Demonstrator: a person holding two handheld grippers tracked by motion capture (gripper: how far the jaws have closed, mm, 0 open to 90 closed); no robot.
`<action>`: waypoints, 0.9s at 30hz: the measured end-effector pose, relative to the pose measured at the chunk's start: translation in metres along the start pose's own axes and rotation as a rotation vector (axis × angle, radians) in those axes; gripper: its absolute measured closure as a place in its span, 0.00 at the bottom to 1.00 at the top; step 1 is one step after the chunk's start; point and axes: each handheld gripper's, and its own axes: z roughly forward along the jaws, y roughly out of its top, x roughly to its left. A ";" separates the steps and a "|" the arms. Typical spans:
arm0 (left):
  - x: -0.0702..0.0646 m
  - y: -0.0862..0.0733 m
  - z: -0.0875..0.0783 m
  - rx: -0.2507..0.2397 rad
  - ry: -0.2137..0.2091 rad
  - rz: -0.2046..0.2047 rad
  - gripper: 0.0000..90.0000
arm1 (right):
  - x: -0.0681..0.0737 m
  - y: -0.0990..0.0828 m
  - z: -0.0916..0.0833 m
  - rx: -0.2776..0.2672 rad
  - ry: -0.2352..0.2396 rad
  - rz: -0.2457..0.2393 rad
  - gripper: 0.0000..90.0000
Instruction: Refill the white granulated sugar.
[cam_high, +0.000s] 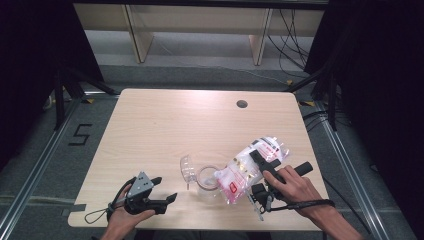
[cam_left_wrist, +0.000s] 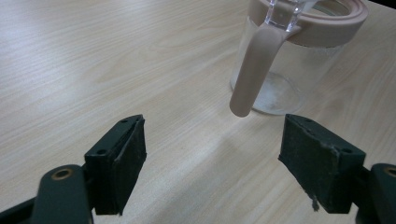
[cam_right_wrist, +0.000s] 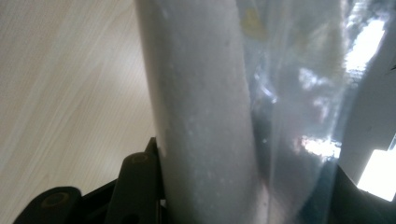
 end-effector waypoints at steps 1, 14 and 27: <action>0.000 0.000 0.000 0.000 0.000 -0.001 0.25 | 0.000 0.000 0.000 0.000 0.000 -0.001 0.65; 0.000 0.000 0.000 -0.001 -0.003 0.000 0.25 | 0.001 0.000 -0.002 0.003 -0.005 -0.014 0.66; 0.000 0.000 0.000 0.001 -0.003 0.003 0.25 | 0.003 0.001 -0.006 -0.016 -0.032 0.000 0.69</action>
